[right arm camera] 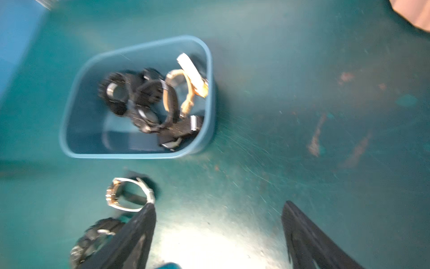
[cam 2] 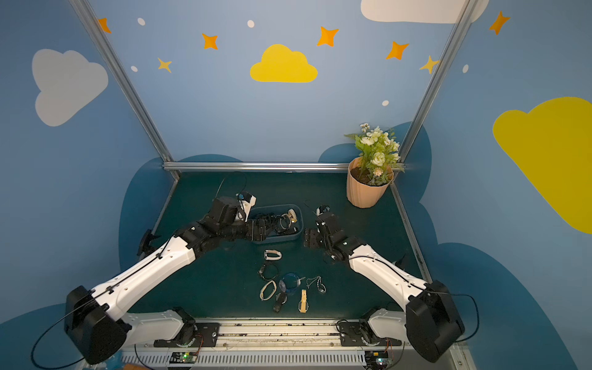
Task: Put the watch into the storage box
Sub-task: Pick up the watch at the center of the board.
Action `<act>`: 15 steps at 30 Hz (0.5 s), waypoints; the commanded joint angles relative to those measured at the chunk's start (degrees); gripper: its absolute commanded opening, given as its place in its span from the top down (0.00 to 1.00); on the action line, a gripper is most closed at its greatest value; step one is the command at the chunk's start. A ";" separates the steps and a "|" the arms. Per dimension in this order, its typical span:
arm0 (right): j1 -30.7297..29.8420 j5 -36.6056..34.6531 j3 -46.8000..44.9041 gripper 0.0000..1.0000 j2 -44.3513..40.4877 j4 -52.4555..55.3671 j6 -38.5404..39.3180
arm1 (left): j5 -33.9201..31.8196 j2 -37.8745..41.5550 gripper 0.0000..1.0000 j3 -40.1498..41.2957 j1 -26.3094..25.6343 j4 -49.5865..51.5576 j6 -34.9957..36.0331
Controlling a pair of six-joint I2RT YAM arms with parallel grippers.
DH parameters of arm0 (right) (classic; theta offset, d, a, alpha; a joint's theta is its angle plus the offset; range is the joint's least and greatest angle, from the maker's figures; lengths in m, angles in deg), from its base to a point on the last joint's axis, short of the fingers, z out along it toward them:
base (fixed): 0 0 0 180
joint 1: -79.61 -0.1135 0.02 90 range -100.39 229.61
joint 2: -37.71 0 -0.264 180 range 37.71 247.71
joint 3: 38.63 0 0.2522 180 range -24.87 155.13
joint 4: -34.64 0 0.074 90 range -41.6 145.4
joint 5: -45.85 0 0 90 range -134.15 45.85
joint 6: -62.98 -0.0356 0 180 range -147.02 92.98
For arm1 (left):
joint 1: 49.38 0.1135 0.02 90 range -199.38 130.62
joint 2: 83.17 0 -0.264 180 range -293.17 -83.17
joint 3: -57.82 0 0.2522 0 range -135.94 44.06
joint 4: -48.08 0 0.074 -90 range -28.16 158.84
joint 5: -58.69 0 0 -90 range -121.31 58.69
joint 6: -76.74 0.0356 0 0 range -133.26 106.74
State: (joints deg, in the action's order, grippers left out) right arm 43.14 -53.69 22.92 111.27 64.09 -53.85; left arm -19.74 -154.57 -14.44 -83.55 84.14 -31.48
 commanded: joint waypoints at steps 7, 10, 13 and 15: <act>-0.72 -1.38 1.01 0.17 0.90 12.83 -3.73 | 6.36 0.25 0.00 2.16 0.20 -3.36 1.79; -2.47 -1.59 -1.49 0.21 0.06 14.21 -5.44 | 8.88 -0.84 0.00 1.75 0.01 -3.50 0.80; -3.77 -0.58 -4.78 0.27 -0.56 15.48 -8.80 | 9.01 -1.28 0.00 1.64 0.02 -3.66 0.37; -4.67 0.46 -6.38 0.32 -1.08 16.18 -11.09 | 8.64 -1.40 0.00 1.80 -0.02 -3.76 0.39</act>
State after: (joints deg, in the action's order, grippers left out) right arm 39.43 -54.61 18.57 111.60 76.48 -60.78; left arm -12.13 -155.88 -11.62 -83.58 81.21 -30.85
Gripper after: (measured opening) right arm 0.691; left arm 0.998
